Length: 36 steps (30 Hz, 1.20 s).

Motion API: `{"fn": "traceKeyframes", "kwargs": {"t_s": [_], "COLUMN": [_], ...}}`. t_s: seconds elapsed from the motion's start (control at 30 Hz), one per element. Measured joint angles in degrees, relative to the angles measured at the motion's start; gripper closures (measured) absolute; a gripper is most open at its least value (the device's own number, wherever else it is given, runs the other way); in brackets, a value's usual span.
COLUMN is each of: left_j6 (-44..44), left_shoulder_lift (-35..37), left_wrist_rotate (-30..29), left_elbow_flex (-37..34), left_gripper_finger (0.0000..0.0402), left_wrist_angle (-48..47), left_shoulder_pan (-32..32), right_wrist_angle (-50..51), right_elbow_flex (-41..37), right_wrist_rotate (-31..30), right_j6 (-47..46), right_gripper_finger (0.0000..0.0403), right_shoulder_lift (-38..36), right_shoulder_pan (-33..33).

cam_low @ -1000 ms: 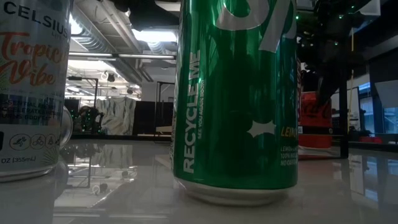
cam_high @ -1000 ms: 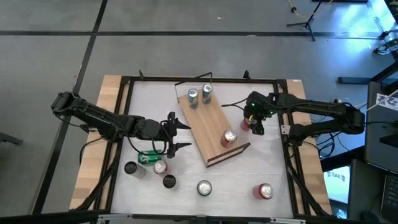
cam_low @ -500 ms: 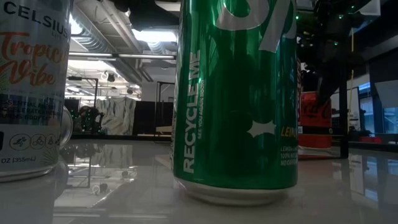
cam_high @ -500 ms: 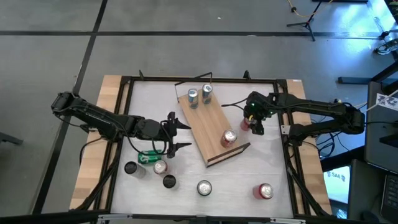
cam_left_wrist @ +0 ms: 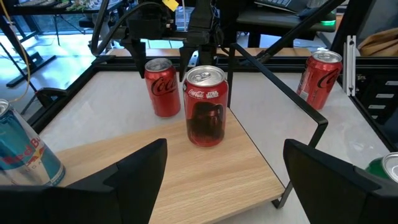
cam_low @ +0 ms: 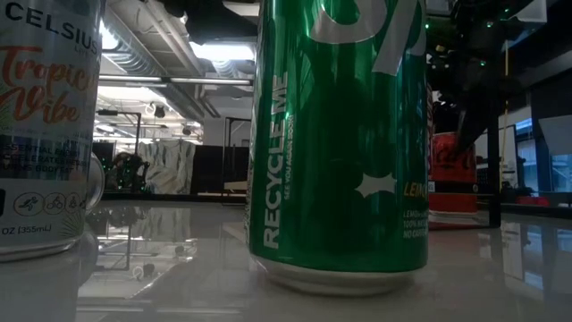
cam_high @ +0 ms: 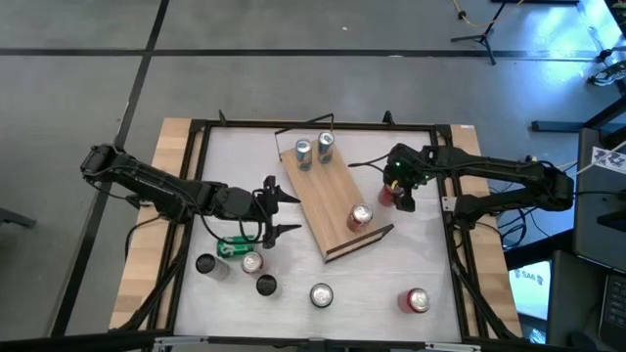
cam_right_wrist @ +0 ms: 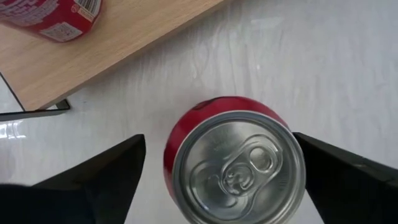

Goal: Place canned beverage on shelf
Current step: Put the top red-black soda can on the shelf

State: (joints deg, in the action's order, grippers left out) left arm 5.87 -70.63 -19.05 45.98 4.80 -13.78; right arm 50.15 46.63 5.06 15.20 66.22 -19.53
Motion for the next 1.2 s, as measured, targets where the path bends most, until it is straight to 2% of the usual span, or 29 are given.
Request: {"fn": "traceKeyframes", "kwargs": {"t_s": [0.3, 0.6, 0.97, 1.2], "left_j6": [0.0, 0.0, 0.0, 0.0], "left_shoulder_lift": [0.0, 0.0, 0.0, 0.0], "left_wrist_rotate": [0.0, 0.0, 0.0, 0.0], "left_elbow_flex": [0.0, 0.0, 0.0, 0.0], "left_gripper_finger": [0.009, 0.009, 0.009, 0.009], "left_wrist_angle": [0.0, 0.0, 0.0, 0.0], "left_shoulder_pan": [0.0, 0.0, 0.0, 0.0], "right_wrist_angle": [1.1, 3.2, 4.3, 4.3], "right_elbow_flex": [1.1, 5.3, 5.9, 5.9], "right_wrist_rotate": [-0.5, -0.5, -0.5, -5.4], "right_j6": [-0.3, -6.8, -25.7, -28.8], "right_gripper_finger": [0.0035, 0.0036, 0.0036, 0.0035], "right_shoulder_lift": [0.0, -0.1, -0.1, 0.0], "right_shoulder_pan": [0.0, 0.0, 0.0, 0.0]}}
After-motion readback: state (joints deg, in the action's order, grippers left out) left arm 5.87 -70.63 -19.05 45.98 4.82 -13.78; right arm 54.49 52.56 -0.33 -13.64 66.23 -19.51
